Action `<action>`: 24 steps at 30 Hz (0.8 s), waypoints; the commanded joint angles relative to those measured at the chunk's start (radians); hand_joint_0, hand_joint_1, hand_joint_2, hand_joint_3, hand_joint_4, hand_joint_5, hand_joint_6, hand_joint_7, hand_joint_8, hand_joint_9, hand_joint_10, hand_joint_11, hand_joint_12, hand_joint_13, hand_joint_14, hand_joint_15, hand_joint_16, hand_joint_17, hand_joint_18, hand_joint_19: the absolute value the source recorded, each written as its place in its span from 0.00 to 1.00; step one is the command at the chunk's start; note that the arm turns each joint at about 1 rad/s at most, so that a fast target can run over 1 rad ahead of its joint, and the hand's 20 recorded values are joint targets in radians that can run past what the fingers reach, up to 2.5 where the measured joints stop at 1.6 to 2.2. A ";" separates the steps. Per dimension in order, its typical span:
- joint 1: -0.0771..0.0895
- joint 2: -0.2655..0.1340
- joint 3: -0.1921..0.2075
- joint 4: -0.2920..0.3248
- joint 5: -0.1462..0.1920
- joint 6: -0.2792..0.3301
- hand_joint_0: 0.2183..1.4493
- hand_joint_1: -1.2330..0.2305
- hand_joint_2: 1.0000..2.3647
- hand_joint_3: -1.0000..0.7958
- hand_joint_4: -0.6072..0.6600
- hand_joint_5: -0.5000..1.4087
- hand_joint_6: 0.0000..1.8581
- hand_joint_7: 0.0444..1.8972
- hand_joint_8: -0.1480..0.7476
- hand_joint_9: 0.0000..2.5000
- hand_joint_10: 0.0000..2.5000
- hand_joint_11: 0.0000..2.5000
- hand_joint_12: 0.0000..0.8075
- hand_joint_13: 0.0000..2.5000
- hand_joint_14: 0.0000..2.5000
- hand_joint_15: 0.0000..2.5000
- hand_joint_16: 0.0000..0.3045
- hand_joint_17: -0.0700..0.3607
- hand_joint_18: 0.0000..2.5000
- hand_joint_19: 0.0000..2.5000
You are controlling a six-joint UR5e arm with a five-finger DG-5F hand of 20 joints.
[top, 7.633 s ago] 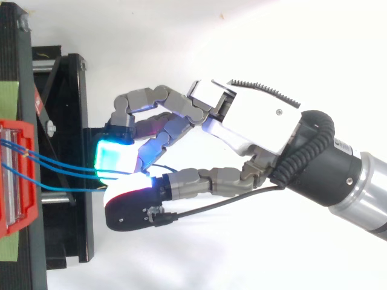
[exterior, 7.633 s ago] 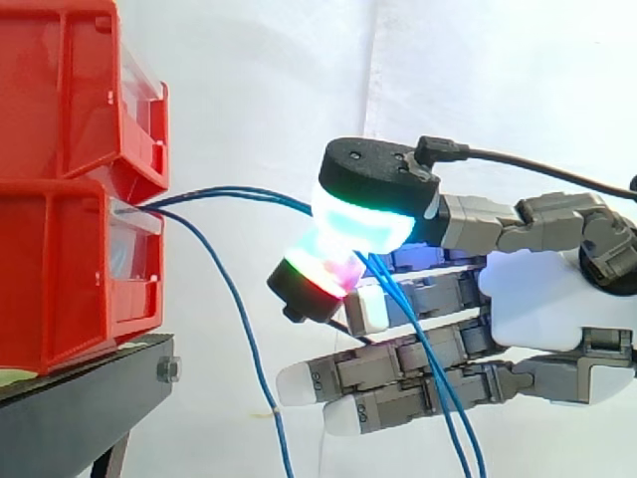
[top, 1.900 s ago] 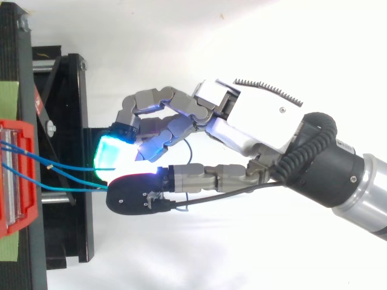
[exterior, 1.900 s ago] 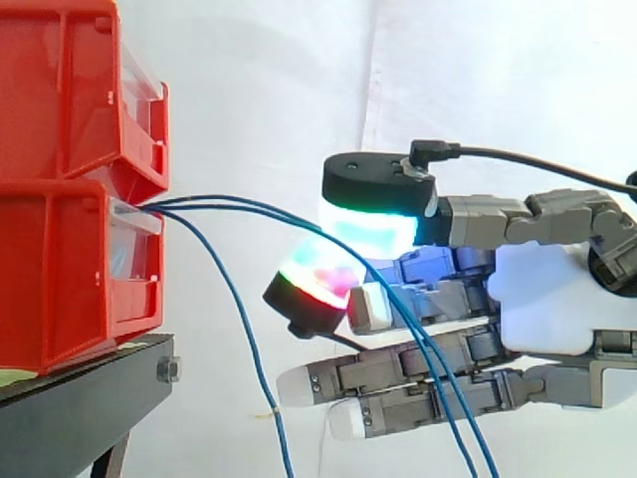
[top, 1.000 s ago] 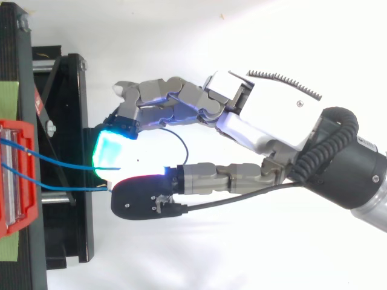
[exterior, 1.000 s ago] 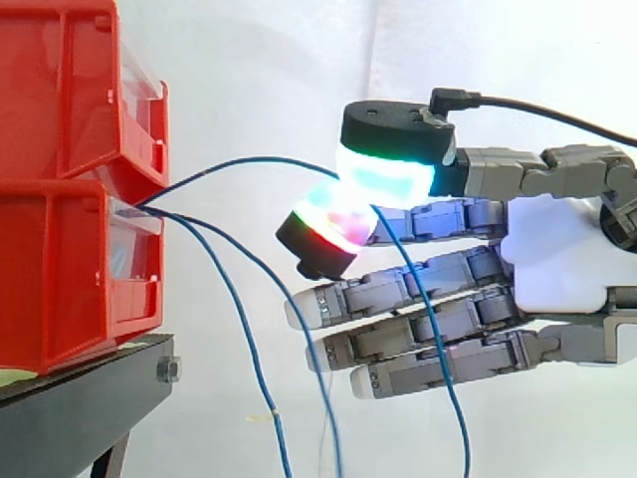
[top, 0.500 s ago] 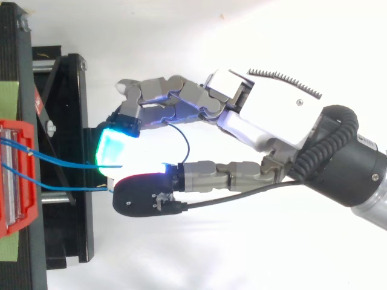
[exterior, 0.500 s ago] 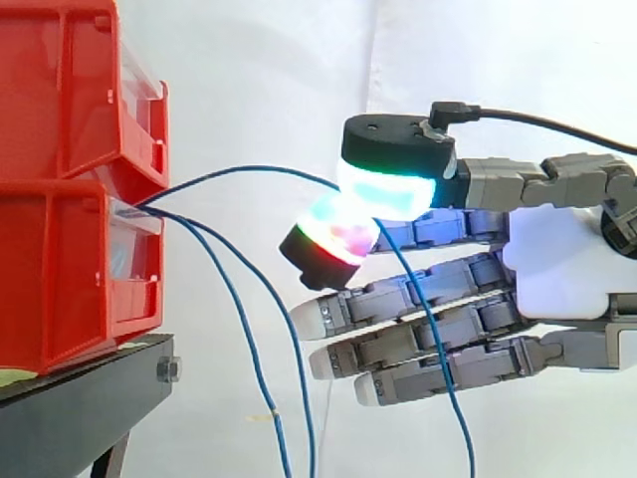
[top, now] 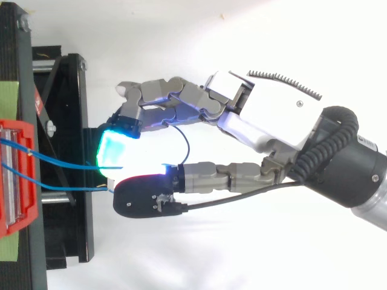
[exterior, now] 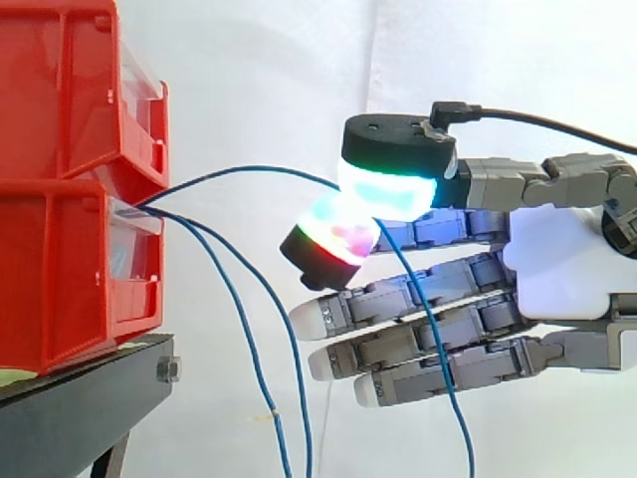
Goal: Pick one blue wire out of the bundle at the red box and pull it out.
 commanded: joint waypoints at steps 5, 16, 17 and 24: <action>-0.001 0.000 0.001 0.000 0.000 0.000 0.30 0.25 0.01 0.54 0.37 0.20 0.45 0.65 0.44 0.25 0.00 0.11 0.49 0.08 0.00 0.03 0.20 0.49 0.05 0.01; -0.001 0.001 0.001 0.000 0.000 0.000 0.30 0.26 0.01 0.55 0.38 0.20 0.45 0.65 0.45 0.26 0.00 0.12 0.50 0.08 0.00 0.03 0.21 0.49 0.06 0.01; -0.001 0.001 0.001 0.000 0.000 0.000 0.30 0.26 0.01 0.55 0.38 0.20 0.45 0.65 0.45 0.26 0.00 0.12 0.50 0.08 0.00 0.03 0.21 0.49 0.06 0.01; 0.001 0.000 0.000 0.000 0.000 0.000 0.31 0.26 0.01 0.55 0.38 0.20 0.45 0.65 0.45 0.26 0.00 0.11 0.50 0.08 0.00 0.03 0.21 0.49 0.06 0.01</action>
